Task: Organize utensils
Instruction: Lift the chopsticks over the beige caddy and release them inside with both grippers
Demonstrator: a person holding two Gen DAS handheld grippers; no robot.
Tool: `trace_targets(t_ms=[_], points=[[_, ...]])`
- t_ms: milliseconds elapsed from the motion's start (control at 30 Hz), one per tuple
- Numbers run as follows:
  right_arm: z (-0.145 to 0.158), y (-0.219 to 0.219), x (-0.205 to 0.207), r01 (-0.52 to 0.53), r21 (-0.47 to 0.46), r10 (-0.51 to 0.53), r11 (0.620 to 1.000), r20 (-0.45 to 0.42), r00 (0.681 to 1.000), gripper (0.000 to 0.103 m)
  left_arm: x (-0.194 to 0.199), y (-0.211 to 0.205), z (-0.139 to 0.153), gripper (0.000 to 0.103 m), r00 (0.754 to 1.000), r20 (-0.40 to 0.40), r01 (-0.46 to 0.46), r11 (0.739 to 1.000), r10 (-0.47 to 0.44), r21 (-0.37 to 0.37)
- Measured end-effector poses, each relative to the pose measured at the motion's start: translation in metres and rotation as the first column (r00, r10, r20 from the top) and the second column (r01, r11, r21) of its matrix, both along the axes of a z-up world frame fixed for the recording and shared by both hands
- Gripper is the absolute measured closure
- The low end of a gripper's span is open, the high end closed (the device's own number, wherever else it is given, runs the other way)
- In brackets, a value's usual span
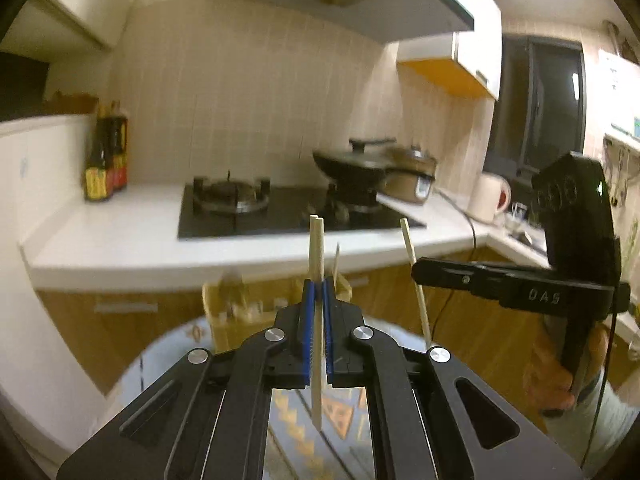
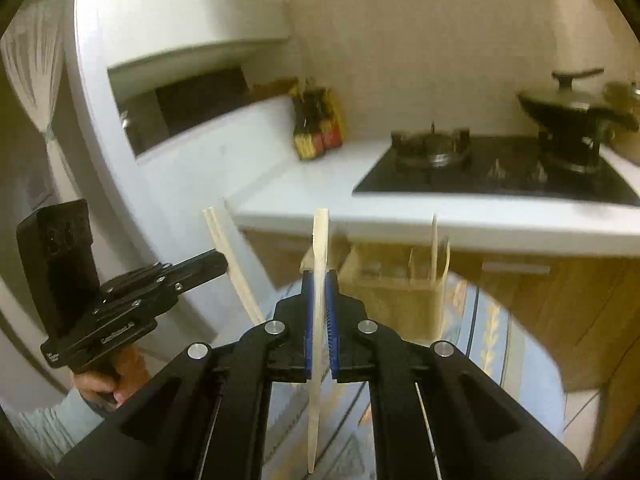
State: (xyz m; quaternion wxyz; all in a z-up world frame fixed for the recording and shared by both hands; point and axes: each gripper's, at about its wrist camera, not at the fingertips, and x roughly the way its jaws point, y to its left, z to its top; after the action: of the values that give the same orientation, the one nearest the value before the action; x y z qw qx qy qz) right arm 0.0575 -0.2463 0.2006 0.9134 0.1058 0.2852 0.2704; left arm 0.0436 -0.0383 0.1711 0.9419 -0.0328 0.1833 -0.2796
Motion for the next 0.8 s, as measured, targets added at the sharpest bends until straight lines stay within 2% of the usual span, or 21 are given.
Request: trace_targets(t_ms=[200,433,533,667,800], points=[[0.023,-0.004,0.025,0.109,0.015,-0.11,0.994,0.091,0.99,0.099,0.032,-0.001,0.023,0.101,0.998,0.056,-0.012,0.998,0.015,-0.058],[0.04,-0.016,0.056,0.262,0.042,-0.265,0.964,0.199,0.944,0.099,0.066,-0.003,0.034,0.101,0.992,0.118,-0.033,0.995,0.045,-0.098],[0.035,-0.017,0.072,0.321,0.022,-0.317,0.947,0.234,0.919,0.099,0.079,-0.004,0.03,0.101,0.988,0.14,-0.047,0.993,0.062,-0.108],[0.022,-0.02,0.085,0.347,0.035,-0.341,0.937,0.293,0.893,0.099,0.098,-0.007,0.022,0.101,0.984,0.155,-0.07,0.991,0.087,-0.113],[0.007,-0.017,0.095,0.364,0.024,-0.353,0.931,0.314,0.882,0.099,0.112,-0.013,0.011,0.101,0.984,0.154,-0.074,0.993,0.087,-0.088]])
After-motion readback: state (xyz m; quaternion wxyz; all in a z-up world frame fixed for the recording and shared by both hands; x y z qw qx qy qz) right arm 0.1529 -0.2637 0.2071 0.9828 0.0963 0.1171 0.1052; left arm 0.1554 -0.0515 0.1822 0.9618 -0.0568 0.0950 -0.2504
